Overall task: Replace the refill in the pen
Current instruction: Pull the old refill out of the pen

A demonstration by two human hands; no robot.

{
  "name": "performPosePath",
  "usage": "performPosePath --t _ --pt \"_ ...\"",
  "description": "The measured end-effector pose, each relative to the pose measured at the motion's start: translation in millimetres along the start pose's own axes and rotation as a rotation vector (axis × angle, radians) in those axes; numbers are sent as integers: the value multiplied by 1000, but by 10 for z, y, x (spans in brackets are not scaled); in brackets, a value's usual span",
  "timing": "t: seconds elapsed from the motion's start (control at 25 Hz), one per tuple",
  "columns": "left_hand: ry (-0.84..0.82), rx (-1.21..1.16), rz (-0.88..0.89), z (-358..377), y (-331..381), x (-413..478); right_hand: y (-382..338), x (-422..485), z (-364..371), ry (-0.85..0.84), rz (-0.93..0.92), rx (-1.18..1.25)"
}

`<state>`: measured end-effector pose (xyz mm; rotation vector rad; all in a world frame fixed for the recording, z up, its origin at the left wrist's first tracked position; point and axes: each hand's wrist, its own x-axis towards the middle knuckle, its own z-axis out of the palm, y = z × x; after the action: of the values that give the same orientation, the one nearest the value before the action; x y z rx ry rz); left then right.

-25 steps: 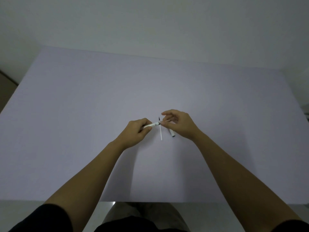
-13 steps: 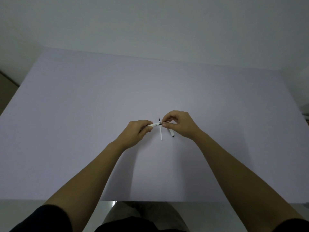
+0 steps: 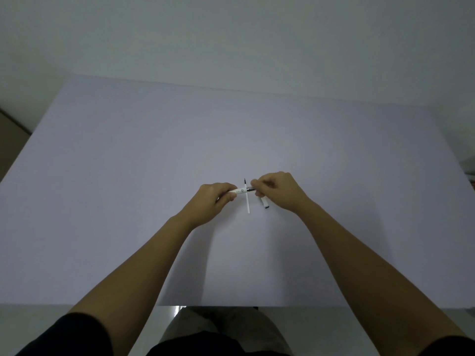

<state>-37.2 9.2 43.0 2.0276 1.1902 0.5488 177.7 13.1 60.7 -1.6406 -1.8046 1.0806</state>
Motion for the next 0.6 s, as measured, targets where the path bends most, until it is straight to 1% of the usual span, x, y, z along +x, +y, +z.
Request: performPosePath --t 0.12,0.16,0.2,0.28,0.32,0.4,0.48,0.52,0.6 --pt "-5 11 7 -1 15 1 -6 -24 -11 1 -94 132" --pt "-3 11 11 2 22 6 6 -33 0 11 -86 160" --pt "0 10 13 5 29 10 -4 -38 12 10 -33 148" --pt "1 13 13 3 35 18 12 -25 24 -12 67 91" --pt "-1 16 12 1 33 20 30 -18 24 -17 83 64" --pt "-8 14 4 -3 25 26 31 -16 19 -18 53 68" --pt "-11 11 -8 -7 15 31 55 -12 4 -35 13 159" --pt "-9 10 -12 -6 13 33 44 -22 -6 -32 18 188" --pt "-5 5 -17 -6 13 36 32 -13 -8 -25 88 199"
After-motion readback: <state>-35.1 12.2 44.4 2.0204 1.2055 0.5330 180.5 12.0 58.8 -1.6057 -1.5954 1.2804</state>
